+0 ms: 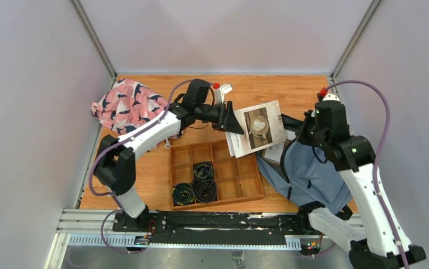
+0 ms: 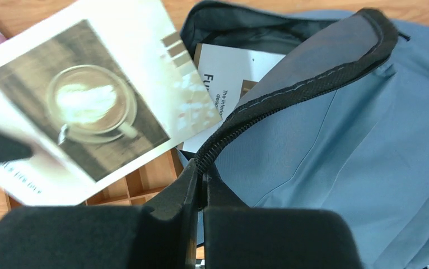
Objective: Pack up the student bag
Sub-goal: Place the book in the student bag.
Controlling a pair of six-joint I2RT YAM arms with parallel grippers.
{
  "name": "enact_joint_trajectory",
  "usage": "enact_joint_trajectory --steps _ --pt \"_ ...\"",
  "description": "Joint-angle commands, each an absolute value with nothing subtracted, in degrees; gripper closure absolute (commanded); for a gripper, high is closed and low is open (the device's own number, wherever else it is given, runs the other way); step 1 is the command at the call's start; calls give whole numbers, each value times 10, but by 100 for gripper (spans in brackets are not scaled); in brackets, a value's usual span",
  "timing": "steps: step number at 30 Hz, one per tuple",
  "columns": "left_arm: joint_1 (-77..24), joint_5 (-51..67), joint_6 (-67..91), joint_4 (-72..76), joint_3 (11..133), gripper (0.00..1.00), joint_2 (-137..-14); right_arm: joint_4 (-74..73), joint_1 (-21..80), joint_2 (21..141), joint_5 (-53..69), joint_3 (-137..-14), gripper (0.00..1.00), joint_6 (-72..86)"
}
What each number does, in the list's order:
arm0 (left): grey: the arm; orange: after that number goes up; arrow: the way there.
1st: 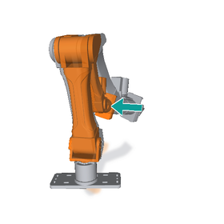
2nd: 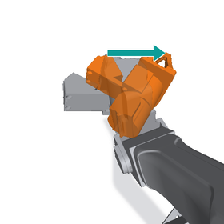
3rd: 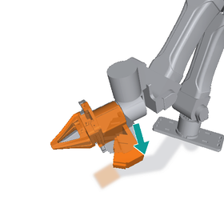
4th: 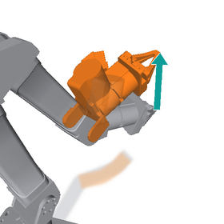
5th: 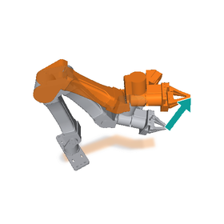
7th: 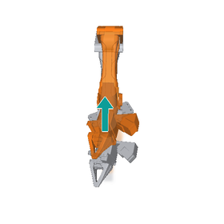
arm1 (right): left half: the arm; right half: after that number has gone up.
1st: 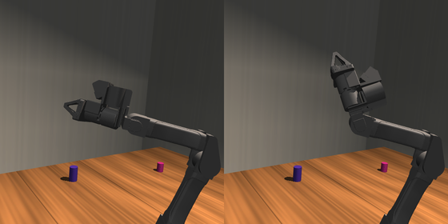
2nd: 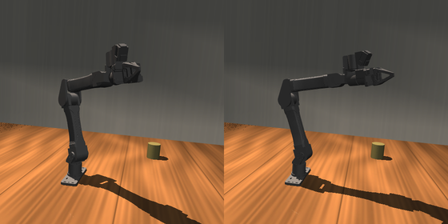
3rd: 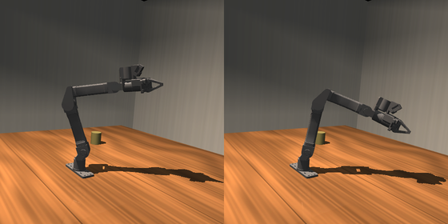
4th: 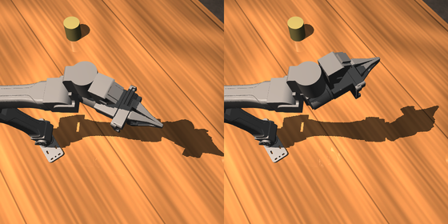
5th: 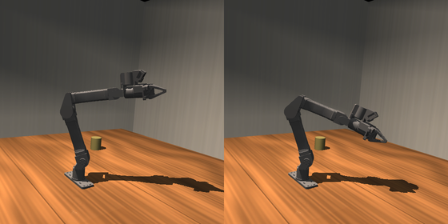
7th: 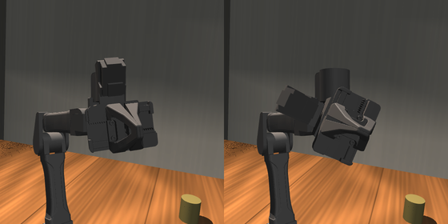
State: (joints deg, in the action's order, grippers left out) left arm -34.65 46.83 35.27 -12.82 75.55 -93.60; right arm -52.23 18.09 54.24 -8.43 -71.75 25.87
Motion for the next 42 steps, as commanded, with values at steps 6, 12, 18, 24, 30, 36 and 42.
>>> enact_joint_trajectory --steps 6,12,18,24,30,36,42 --pt "-346 622 489 -7 814 100 -1064 -482 184 467 -74 -709 100 178" --pt "-371 687 524 -6 901 100 -1157 -467 183 494 -36 -703 100 144" --pt "-410 760 538 -4 983 100 -1241 -448 175 519 16 -702 100 129" --pt "-423 764 578 -3 1061 100 -1317 -441 172 548 69 -715 100 114" --pt "-443 755 617 -3 1155 100 -1381 -439 171 555 83 -715 100 106" --pt "-446 744 648 27 1224 100 -1432 -437 161 568 118 -721 100 124" --pt "-446 732 669 29 1282 51 -1466 -439 153 581 153 -723 100 135"
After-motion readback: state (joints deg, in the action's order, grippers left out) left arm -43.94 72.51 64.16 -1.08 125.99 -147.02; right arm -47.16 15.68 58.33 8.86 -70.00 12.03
